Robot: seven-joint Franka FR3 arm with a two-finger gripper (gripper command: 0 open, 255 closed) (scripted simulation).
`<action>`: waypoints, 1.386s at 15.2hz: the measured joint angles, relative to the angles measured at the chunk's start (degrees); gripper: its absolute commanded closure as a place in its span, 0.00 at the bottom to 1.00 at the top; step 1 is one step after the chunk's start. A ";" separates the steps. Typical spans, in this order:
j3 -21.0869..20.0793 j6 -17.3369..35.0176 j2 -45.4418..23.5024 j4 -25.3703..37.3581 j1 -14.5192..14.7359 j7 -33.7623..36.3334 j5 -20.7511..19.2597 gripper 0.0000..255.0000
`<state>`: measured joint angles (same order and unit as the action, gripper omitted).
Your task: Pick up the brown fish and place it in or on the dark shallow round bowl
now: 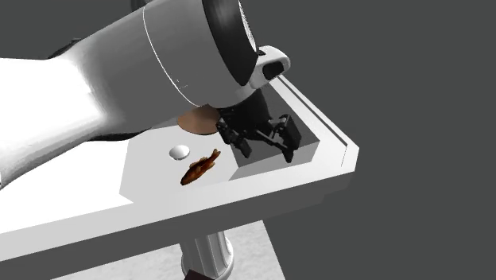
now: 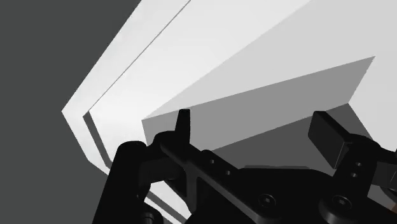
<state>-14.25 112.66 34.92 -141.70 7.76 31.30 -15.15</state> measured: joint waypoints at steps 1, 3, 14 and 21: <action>0.07 0.53 -1.43 0.61 0.27 0.75 -0.04 0.00; 0.08 1.05 -5.24 2.64 1.23 2.73 0.31 0.00; 0.03 5.55 -26.26 14.14 5.50 9.98 18.57 0.00; -0.79 9.68 -33.75 17.16 6.34 11.66 21.88 0.00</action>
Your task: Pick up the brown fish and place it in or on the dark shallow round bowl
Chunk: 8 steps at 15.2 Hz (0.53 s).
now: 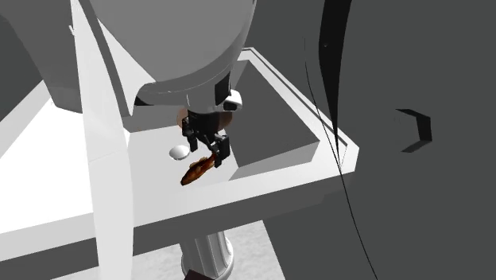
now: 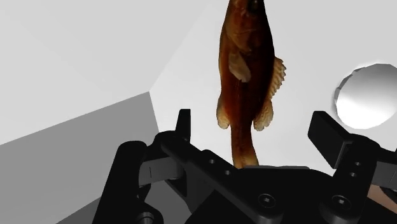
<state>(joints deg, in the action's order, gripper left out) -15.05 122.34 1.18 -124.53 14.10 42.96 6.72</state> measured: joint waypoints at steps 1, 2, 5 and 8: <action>-0.04 0.67 -0.29 -0.38 0.03 0.02 -0.01 0.00; -0.16 1.47 -0.65 -0.81 0.15 0.22 -0.04 0.00; -0.23 2.61 -1.17 -1.42 0.22 0.28 -0.10 0.00; -0.23 2.79 -1.21 -1.56 0.21 0.26 -0.10 0.00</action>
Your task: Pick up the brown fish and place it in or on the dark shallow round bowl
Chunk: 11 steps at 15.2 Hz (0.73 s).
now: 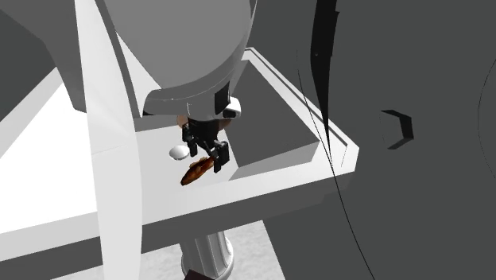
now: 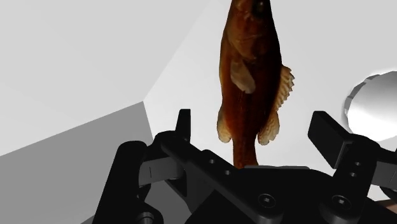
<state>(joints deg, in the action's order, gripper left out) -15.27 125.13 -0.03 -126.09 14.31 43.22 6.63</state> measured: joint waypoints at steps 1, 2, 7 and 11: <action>0.00 0.01 0.00 -0.01 0.00 0.00 0.00 0.00; 0.00 0.01 0.00 -0.01 0.00 0.00 0.00 1.00; -0.01 0.02 0.02 0.00 0.00 0.00 0.00 1.00; -0.01 0.02 0.01 0.01 0.00 0.00 0.00 1.00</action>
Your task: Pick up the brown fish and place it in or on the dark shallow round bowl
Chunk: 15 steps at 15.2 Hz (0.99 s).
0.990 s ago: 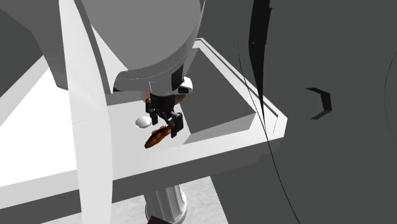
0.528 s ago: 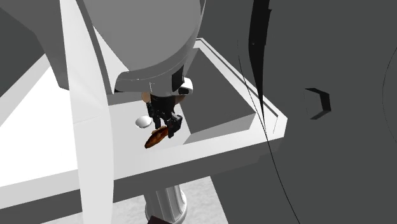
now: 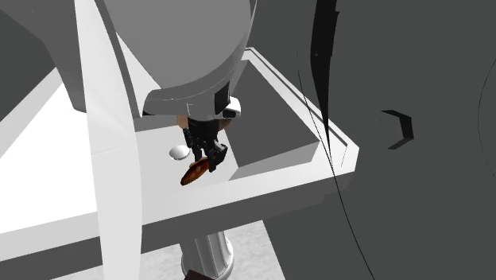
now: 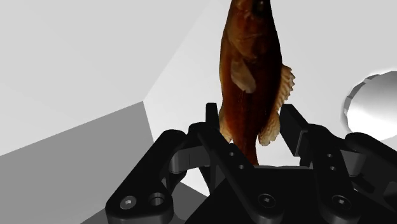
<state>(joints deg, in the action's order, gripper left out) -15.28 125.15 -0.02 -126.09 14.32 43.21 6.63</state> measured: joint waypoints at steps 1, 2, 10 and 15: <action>0.00 0.00 0.00 0.00 0.00 0.00 0.00 1.00; 0.01 -0.35 0.24 0.12 -0.01 -0.01 0.05 1.00; 0.26 -5.99 2.76 3.27 -0.21 -0.09 0.39 1.00; 0.30 -9.86 4.15 5.81 -0.20 0.21 0.54 1.00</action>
<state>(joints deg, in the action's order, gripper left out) -14.98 115.29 4.13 -120.28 14.12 43.42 7.17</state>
